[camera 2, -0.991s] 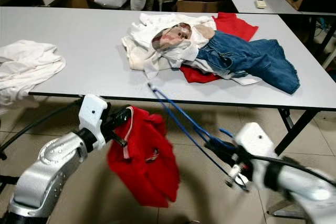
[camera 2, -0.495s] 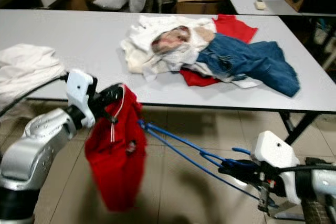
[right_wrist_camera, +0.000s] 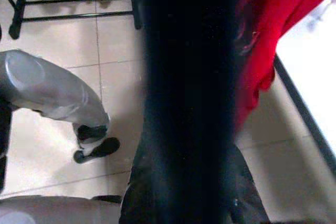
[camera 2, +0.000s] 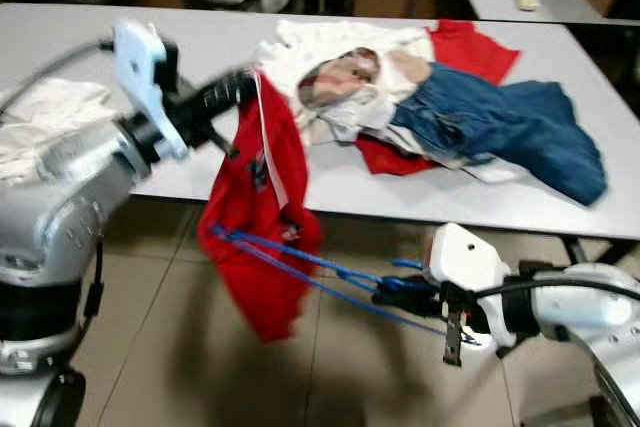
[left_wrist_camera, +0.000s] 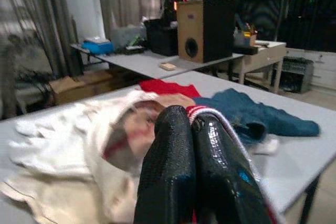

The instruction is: Hang hanger

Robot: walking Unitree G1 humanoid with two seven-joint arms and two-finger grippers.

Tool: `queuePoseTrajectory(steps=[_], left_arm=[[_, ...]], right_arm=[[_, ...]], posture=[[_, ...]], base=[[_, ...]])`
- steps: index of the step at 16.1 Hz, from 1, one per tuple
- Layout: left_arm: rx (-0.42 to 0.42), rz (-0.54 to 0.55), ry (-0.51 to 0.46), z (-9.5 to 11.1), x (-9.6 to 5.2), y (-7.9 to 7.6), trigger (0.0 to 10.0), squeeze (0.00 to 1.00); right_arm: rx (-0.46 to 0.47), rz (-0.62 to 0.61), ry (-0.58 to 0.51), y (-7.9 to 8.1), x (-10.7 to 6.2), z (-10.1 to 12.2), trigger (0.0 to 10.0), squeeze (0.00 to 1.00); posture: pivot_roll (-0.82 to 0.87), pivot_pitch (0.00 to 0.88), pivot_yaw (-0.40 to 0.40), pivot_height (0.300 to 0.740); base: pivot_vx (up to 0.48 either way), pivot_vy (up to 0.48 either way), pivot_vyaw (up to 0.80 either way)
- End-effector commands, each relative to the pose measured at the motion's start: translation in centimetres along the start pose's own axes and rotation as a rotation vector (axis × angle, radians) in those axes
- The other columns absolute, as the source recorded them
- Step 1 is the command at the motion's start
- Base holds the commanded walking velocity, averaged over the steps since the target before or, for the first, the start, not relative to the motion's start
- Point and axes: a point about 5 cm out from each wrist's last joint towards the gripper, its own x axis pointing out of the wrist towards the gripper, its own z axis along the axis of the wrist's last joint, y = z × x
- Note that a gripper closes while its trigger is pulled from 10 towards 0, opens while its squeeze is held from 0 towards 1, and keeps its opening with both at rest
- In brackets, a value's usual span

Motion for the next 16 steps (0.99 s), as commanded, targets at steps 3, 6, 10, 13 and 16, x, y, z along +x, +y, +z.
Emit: queuePoseTrajectory(steps=[3, 6, 10, 13, 16], left_arm=[[0.046, 0.037, -0.021, 1.6, -0.5, 1.7, 10.0, 0.00], [0.033, 0.007, -0.082, 3.5, 0.2, 1.5, 10.0, 0.00], [0.051, -0.055, -0.124, 5.4, 1.4, 0.6, 10.0, 0.00], [0.051, -0.091, -0.141, 5.8, 1.8, -0.2, 10.0, 0.00], [0.055, -0.124, -0.190, 7.3, 2.2, -0.3, 10.0, 0.00]], right_arm=[[-0.022, -0.012, 0.019, -0.9, -0.3, 0.1, 10.0, 0.00], [-0.065, -0.046, 0.020, -2.0, 1.4, 0.7, 10.0, 0.00], [-0.107, -0.126, 0.001, -4.2, 2.8, 1.7, 10.0, 0.00], [-0.129, -0.137, -0.008, -4.9, 3.5, 2.6, 10.0, 0.00], [-0.206, -0.320, -0.001, -9.0, 4.0, 4.7, 10.0, 0.00]], posture=[[0.05, 0.000, 0.060, 0.740], [0.06, 0.000, 0.056, 0.740], [0.08, 0.000, 0.037, 0.740], [0.07, 0.000, 0.040, 0.740], [0.06, 0.000, 0.042, 0.740]], base=[[0.372, 0.000, 0.00], [0.370, 0.000, 0.00], [0.374, 0.000, 0.00], [0.380, 0.000, 0.00], [0.375, 0.000, 0.00]])
